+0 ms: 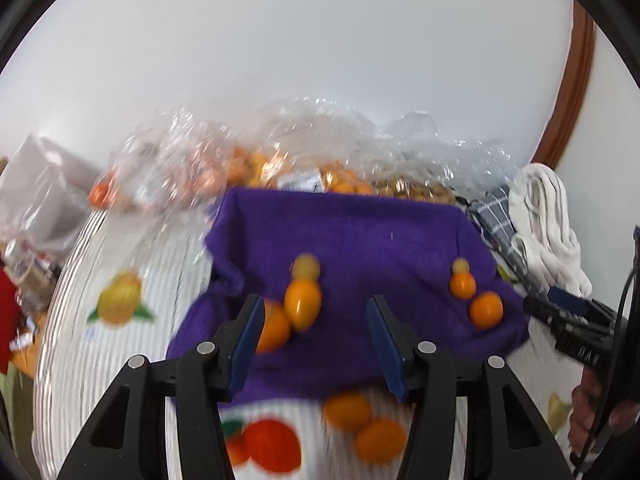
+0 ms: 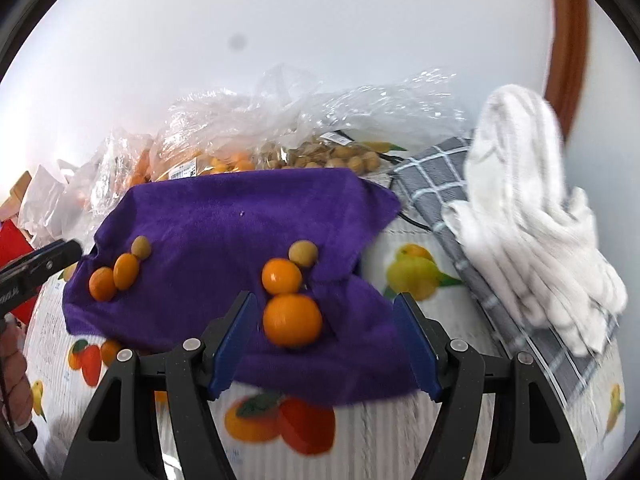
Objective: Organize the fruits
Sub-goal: 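Lift both tools off the towel and move toward the loose oranges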
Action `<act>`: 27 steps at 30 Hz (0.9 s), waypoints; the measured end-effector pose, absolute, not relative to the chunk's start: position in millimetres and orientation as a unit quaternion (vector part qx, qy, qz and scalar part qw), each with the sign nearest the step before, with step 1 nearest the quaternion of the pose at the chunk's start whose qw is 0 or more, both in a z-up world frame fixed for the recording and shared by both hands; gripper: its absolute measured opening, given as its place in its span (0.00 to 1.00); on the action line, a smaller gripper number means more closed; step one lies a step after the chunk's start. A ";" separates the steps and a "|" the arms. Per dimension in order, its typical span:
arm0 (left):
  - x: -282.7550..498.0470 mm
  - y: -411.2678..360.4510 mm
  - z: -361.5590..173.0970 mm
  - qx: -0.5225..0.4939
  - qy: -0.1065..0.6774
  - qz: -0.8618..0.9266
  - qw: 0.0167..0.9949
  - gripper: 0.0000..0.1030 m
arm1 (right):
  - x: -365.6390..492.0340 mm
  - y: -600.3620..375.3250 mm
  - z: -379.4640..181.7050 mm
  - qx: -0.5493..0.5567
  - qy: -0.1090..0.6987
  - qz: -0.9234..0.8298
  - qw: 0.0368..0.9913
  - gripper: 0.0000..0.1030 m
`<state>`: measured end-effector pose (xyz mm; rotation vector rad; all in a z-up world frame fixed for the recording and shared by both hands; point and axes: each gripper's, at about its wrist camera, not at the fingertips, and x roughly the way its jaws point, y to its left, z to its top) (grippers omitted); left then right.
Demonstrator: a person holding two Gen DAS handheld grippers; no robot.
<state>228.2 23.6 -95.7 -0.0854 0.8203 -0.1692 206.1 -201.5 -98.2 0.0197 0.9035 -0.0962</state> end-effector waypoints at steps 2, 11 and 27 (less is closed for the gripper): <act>213.8 32.6 -103.1 -0.046 0.405 -0.075 0.910 0.50 | 195.5 -196.8 -99.4 0.011 0.437 -0.046 0.898 0.68; 151.8 81.6 -138.6 -0.045 0.434 -0.014 0.900 0.50 | 154.6 -162.3 -116.0 0.010 0.445 -0.018 0.895 0.57; 135.8 125.9 -171.6 -0.029 0.442 0.026 0.896 0.50 | 131.8 -124.3 -136.8 0.029 0.439 0.004 0.898 0.57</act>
